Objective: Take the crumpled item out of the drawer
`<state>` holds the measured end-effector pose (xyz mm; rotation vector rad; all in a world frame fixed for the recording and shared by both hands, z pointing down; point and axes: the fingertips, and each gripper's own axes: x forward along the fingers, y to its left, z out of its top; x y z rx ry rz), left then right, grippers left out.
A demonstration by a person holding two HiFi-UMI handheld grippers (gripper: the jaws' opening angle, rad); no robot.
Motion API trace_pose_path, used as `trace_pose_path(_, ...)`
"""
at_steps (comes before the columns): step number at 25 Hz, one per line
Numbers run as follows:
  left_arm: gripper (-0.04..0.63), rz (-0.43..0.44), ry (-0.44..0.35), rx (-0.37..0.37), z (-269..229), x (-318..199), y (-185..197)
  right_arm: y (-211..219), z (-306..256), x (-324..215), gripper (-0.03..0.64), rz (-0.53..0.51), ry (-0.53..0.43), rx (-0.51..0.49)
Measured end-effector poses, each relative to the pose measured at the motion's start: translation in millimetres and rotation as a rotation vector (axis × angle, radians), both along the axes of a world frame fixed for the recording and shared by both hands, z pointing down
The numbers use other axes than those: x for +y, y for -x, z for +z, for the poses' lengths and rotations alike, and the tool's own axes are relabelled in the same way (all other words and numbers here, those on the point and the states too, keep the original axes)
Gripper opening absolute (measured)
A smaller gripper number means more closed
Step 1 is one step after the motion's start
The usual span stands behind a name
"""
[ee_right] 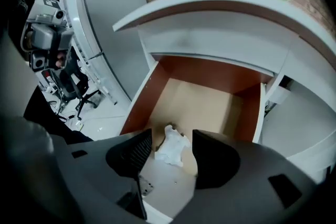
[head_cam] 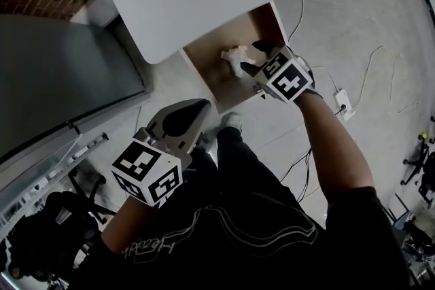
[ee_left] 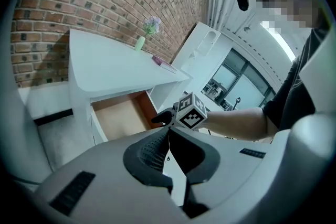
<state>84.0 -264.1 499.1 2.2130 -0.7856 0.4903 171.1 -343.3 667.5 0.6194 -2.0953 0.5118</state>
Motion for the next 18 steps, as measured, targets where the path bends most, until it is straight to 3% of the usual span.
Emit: trace_pose_path(18, 0.023, -0.116, 0.061, -0.026, 61, -12, 12, 5, 132, -22, 0.227, -0.155, 0.209, 0.150)
